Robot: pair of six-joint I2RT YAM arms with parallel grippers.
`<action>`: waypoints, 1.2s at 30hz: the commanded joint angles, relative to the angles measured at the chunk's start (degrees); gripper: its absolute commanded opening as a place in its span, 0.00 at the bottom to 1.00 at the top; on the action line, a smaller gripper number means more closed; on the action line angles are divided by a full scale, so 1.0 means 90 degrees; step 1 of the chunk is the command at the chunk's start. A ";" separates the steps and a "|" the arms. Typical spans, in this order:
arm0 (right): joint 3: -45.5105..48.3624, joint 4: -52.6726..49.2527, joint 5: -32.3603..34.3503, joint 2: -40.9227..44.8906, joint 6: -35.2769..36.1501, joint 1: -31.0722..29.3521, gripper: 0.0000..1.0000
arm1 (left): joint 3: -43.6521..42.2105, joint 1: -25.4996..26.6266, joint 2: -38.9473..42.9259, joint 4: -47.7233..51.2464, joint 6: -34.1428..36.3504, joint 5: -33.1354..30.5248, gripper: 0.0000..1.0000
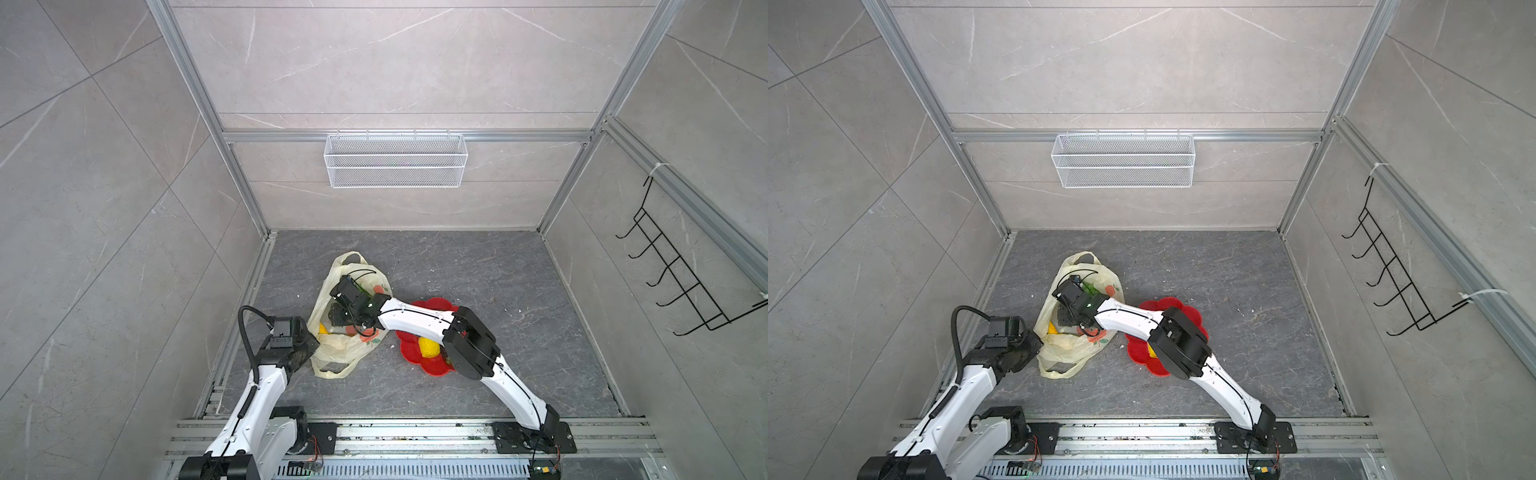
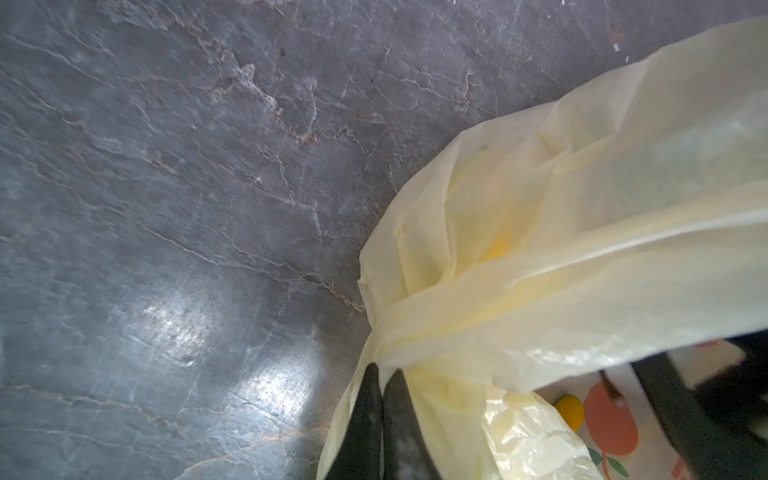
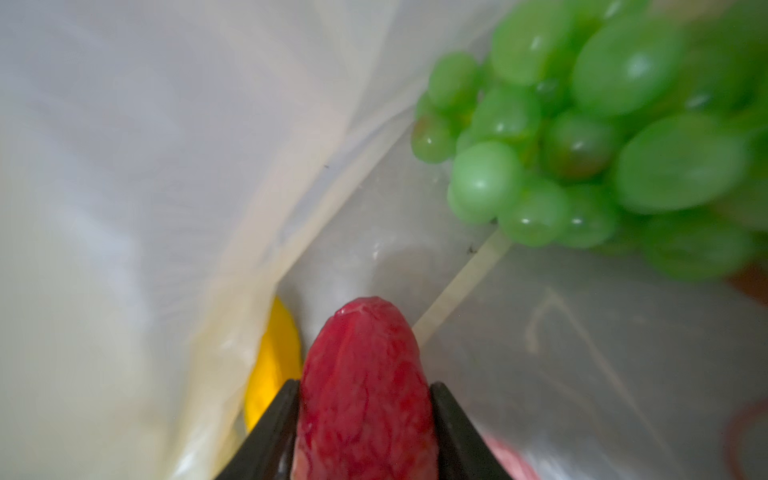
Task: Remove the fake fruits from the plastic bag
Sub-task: 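Grasp the pink strawberry with the right gripper and lift it, then carry the strawberry over the red plate and lower it nearest the robot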
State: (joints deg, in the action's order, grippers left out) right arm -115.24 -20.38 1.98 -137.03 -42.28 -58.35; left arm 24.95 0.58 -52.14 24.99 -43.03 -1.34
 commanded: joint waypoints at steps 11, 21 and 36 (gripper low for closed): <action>0.2137 -0.1640 0.0244 0.3117 0.1541 0.0365 0.41 | 0.0288 -0.0037 -0.0131 -0.0511 0.0639 -0.0146 0.00; 0.3980 -0.3007 0.0444 0.4934 0.1910 0.0897 0.40 | 0.0274 -0.0042 -0.0165 -0.0571 0.0661 -0.0090 0.00; 0.4526 -0.3527 0.0054 0.4784 0.2431 0.0540 0.36 | 0.0306 -0.0043 -0.0290 -0.0599 0.0667 -0.0052 0.00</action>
State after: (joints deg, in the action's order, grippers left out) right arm -74.83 -50.74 3.03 -92.01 -21.96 -52.53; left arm 25.91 0.58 -54.52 20.69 -38.59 -1.45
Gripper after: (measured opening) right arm 0.446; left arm 0.056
